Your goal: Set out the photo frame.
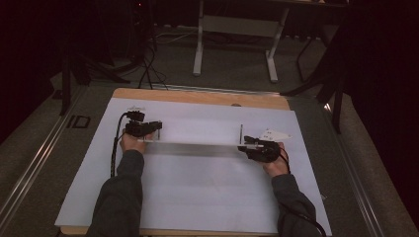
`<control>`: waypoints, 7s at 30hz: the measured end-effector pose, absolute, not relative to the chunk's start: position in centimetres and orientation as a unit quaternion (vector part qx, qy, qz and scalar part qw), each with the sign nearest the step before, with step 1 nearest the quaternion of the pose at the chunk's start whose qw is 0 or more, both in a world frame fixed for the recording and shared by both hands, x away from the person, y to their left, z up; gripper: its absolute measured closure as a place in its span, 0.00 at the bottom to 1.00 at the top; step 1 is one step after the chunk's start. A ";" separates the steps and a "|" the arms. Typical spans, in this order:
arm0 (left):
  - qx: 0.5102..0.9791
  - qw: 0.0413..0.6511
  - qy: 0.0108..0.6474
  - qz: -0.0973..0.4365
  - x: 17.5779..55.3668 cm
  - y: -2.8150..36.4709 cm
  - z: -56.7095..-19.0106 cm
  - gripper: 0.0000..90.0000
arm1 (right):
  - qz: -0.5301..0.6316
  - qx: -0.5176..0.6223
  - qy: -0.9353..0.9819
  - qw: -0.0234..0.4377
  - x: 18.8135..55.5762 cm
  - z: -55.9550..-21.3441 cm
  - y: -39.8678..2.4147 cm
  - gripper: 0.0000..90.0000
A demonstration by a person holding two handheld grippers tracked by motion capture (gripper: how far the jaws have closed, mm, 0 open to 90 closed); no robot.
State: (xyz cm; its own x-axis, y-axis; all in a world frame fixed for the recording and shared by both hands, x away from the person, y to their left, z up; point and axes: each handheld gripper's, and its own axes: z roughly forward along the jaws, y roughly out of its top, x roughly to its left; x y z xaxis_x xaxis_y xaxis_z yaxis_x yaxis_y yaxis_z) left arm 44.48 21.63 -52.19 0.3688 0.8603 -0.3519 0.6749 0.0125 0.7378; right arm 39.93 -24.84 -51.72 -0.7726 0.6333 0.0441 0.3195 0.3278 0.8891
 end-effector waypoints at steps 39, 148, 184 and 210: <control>0.685 0.483 0.522 0.157 41.7 24.9 -51.5 0.72 | 0.507 0.323 0.786 0.142 41.3 -50.6 -25.6 0.63; 0.744 0.457 0.412 0.260 38.7 17.7 -48.7 0.48 | 0.459 0.377 0.776 0.211 40.9 -48.6 -24.5 0.70; 0.744 0.462 0.426 0.228 34.0 18.4 -49.2 0.47 | 0.443 0.384 0.786 0.195 35.6 -48.4 -24.1 0.70; 0.738 0.474 0.431 0.211 33.8 18.7 -49.5 0.47 | 0.452 0.378 0.786 0.189 35.4 -48.6 -24.4 0.68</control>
State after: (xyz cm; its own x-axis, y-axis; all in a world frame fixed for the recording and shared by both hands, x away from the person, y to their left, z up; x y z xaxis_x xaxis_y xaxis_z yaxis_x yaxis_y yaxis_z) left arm 33.81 18.65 -49.47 0.5391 0.8366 -0.0978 0.4365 -0.1781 0.8819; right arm 35.40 -24.37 -48.63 -0.6428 0.7647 0.0458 0.4238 0.3052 0.8528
